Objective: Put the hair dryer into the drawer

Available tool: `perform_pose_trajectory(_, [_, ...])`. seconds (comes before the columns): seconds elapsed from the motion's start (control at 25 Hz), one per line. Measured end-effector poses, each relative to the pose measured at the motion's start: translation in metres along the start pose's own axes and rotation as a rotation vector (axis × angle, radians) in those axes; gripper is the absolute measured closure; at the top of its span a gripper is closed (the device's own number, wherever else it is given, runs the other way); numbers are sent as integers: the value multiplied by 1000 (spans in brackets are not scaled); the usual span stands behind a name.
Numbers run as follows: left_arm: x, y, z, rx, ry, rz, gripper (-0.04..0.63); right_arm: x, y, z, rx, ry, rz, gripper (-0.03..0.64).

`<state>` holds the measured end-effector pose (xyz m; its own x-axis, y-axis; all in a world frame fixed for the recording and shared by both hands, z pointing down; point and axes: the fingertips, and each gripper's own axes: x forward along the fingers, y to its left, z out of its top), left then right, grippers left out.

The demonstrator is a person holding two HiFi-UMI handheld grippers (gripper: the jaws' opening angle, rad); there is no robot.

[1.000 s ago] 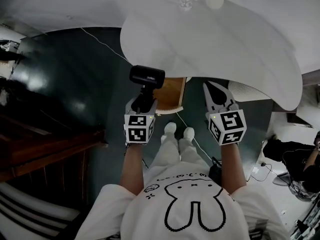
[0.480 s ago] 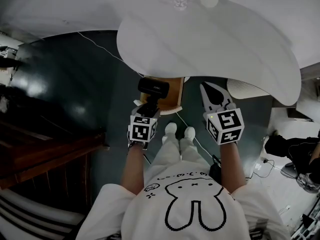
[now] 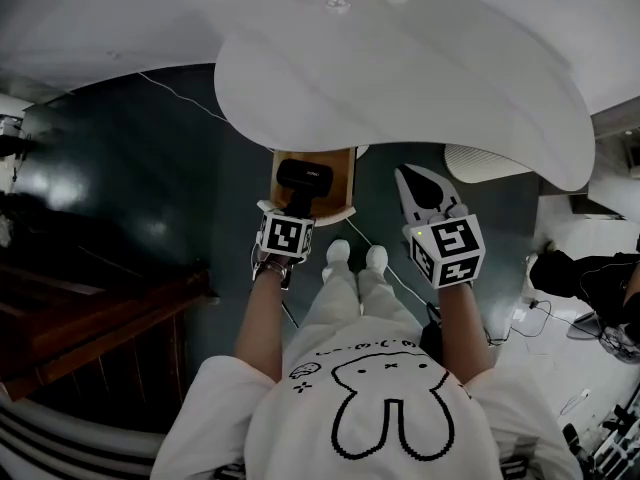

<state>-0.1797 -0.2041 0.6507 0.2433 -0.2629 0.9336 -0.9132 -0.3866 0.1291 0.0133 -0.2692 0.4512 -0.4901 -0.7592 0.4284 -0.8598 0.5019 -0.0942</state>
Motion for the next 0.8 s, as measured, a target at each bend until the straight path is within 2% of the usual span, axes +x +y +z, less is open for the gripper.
perform_pose_trajectory(0.36, [33, -1, 17, 113, 137, -18, 347, -6, -4, -8, 0, 22, -28, 616])
perform_pose_trajectory(0.6, [47, 12, 28, 139, 191, 48, 347, -11, -2, -17, 7, 42, -40, 615])
perform_pose_trajectory(0.8, [62, 16, 35, 199, 214, 88, 347, -13, -1, -24, 12, 56, -43, 615])
